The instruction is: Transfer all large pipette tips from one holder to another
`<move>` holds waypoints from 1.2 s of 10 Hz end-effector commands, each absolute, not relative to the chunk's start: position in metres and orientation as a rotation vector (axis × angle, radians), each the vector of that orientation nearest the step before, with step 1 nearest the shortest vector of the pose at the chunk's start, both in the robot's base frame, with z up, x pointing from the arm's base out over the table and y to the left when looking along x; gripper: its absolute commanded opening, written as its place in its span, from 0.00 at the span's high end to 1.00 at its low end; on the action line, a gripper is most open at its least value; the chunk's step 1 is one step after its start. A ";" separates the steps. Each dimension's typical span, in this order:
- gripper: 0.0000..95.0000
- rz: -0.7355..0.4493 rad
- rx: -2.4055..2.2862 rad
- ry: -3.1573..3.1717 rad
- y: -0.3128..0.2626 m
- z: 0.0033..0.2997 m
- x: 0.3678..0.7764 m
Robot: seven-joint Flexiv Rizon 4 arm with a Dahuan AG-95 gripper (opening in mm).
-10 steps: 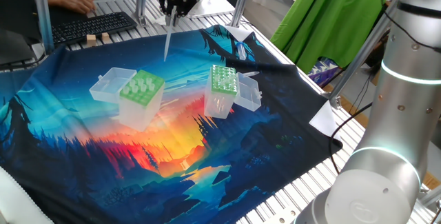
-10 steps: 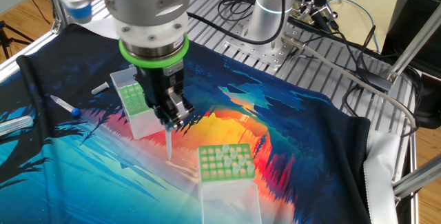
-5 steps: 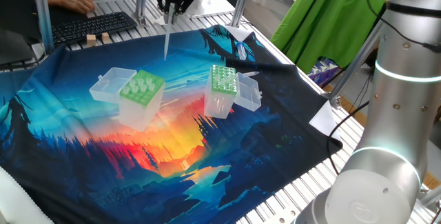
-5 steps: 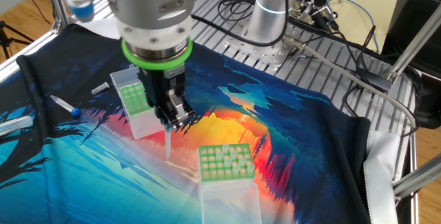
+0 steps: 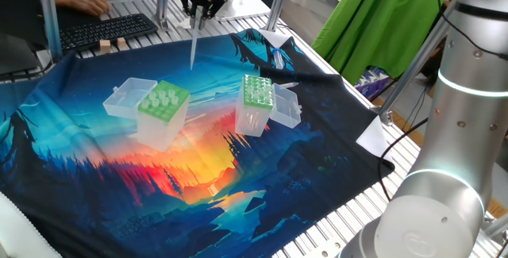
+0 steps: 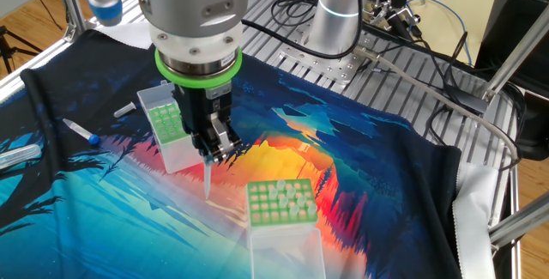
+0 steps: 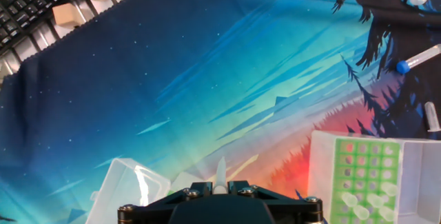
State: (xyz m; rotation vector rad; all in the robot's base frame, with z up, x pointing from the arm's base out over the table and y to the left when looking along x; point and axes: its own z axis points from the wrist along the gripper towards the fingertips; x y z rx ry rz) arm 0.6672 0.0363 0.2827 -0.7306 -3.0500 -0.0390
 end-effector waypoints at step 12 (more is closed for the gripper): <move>1.00 -0.120 -0.441 -3.090 -0.054 0.295 0.602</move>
